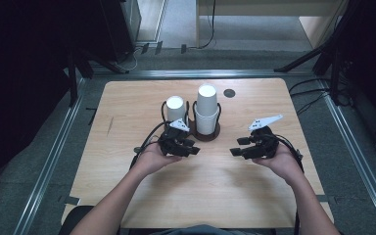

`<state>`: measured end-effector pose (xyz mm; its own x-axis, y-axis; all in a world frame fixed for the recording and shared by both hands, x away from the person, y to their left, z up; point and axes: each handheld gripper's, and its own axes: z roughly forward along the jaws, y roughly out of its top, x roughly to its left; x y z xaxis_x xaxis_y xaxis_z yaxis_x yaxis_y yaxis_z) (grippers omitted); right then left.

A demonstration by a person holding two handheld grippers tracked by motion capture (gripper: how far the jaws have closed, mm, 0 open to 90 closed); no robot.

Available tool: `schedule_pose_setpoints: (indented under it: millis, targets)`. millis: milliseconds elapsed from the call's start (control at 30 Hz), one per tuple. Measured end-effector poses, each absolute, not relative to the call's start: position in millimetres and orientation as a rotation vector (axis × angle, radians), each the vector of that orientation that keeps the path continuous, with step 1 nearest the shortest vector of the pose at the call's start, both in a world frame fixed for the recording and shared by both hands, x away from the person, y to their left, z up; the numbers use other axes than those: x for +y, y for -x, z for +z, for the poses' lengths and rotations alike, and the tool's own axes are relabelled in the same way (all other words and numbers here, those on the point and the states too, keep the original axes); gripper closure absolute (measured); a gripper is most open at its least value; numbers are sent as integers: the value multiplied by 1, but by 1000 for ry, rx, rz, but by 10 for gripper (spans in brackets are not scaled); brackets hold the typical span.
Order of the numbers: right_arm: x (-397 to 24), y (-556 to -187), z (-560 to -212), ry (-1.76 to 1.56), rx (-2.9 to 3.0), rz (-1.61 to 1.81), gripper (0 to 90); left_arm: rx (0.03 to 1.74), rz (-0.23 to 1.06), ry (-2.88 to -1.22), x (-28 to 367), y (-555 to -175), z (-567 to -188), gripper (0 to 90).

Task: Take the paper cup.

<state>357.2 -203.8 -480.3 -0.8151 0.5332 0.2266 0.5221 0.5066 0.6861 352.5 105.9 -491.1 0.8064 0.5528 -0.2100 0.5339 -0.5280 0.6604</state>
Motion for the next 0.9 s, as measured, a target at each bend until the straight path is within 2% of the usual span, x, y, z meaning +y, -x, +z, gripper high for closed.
schedule_pose_setpoints:
  millis: [500, 767, 900]
  targets:
    - [-198, -361, -473, -875, 2715, 1200, 360, 858, 40, -2198, 107, -361, -489, 675]
    - [-190, -370, -463, -875, 2685, 1187, 334, 853, 139, -2164, 99, -365, -477, 744]
    - [-188, -372, -455, -872, 2674, 1174, 331, 855, 146, -2168, 95, -367, -473, 767]
